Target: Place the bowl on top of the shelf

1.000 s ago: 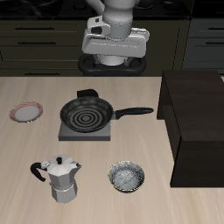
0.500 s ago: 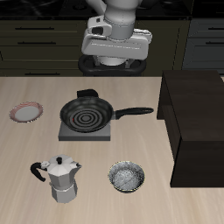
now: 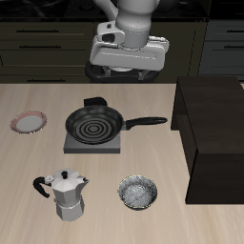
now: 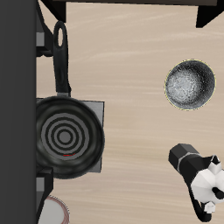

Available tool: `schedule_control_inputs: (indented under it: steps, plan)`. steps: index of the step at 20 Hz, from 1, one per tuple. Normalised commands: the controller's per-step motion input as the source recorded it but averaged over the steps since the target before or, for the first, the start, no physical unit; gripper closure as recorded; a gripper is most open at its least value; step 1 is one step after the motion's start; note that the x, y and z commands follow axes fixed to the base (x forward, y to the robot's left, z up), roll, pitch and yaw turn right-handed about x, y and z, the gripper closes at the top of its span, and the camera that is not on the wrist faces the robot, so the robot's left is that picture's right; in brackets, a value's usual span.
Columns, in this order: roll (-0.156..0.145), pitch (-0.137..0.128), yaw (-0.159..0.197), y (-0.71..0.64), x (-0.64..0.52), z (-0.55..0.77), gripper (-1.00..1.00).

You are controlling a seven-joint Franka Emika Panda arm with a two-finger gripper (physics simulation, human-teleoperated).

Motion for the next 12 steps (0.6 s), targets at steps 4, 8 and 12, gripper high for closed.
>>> schedule_control_inputs:
  steps: [4, 8, 12]
  plan:
    - [-0.007, 0.029, 0.014, 0.03, 0.35, -0.04, -1.00]
    - [0.015, 0.005, -0.018, 0.05, 0.40, 0.06, -1.00]
    - [-0.011, 0.001, -0.002, 0.01, 0.29, 0.03, -1.00]
